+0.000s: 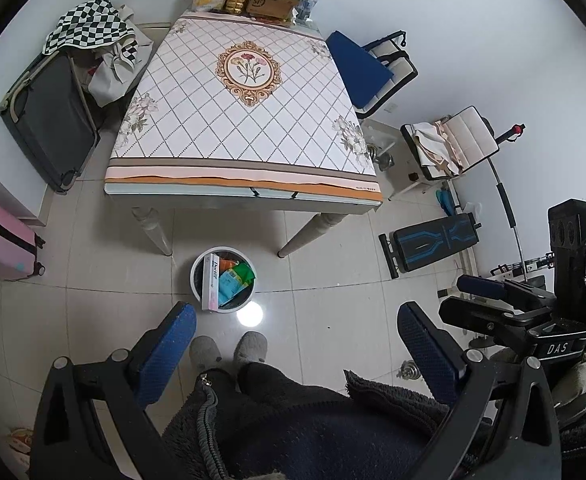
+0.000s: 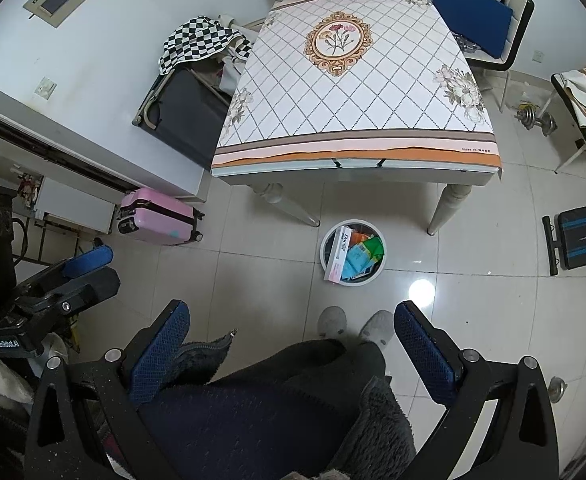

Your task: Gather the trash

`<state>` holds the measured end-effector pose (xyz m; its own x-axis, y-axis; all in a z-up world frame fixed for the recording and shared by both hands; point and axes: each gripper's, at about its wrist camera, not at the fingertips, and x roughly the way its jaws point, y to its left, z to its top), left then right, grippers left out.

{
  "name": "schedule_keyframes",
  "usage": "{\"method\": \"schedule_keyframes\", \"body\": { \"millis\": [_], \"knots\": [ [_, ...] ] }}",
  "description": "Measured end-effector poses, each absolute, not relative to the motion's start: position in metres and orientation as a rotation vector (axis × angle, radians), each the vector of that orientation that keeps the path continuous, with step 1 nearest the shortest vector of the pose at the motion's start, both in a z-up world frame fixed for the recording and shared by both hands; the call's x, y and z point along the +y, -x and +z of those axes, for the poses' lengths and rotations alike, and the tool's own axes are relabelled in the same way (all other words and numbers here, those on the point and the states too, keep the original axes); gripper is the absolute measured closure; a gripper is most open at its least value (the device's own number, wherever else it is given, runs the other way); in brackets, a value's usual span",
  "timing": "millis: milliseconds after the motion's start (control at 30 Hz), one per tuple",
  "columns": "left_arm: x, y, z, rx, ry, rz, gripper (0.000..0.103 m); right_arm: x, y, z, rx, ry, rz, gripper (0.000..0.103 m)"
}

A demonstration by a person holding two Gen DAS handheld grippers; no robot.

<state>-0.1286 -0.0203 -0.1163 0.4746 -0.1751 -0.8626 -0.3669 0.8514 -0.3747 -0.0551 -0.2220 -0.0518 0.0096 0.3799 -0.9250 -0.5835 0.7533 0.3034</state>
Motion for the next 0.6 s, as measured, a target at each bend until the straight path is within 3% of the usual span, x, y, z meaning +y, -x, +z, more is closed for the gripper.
{"method": "schedule_keyframes", "body": {
  "millis": [600],
  "knots": [
    [-0.0211, 0.1293, -0.1186, 1.088, 0.583, 0.117, 0.0, -0.2211, 0.0572, -0.0549, 1.385, 0.172, 0.757, 0.0]
  ]
}}
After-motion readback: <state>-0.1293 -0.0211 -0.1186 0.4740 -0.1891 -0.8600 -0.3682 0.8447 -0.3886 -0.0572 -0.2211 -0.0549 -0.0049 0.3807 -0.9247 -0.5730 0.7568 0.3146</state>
